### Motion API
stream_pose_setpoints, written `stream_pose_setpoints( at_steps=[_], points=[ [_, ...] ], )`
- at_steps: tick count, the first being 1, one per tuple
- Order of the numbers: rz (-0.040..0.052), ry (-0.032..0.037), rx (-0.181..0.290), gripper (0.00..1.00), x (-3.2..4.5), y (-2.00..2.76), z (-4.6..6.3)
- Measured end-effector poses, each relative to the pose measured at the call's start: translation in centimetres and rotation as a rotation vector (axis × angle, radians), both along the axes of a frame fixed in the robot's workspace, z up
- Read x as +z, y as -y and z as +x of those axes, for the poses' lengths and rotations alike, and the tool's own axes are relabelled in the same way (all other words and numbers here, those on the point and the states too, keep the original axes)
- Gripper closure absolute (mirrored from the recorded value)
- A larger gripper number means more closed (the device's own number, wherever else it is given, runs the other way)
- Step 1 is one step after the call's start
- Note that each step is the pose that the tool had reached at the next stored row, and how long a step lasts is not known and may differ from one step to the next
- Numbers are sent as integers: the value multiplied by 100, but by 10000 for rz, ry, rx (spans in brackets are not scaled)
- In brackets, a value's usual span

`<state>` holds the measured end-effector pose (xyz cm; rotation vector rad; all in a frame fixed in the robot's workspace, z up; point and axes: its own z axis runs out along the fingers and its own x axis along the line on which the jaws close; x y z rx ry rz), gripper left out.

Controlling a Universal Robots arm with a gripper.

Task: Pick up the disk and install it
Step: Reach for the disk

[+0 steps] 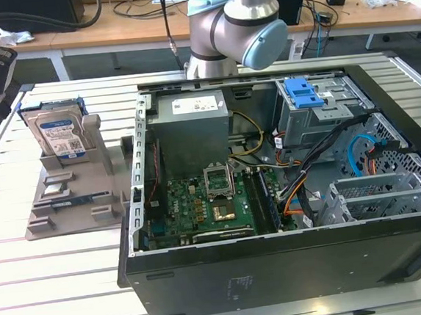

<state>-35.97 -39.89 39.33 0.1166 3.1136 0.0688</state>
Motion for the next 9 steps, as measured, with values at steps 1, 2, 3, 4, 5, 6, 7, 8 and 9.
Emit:
stream_pose_setpoints(
  at_steps=[1, 2, 3, 4, 5, 6, 7, 8, 9],
  points=[
    [0, 0, 0, 89, 0, 0, -10],
    [0, -1, 0, 89, 0, 0, -16],
    [0, -1, 0, 89, 0, 0, -25],
    [0, 0, 0, 89, 0, 0, -33],
    [0, 0, 0, 89, 0, 0, -41],
    [0, 0, 0, 89, 0, 0, -50],
    [0, -1, 0, 89, 0, 0, -57],
    [0, -1, 0, 89, 0, 0, -63],
    [0, 0, 0, 89, 0, 0, -72]
  ],
)
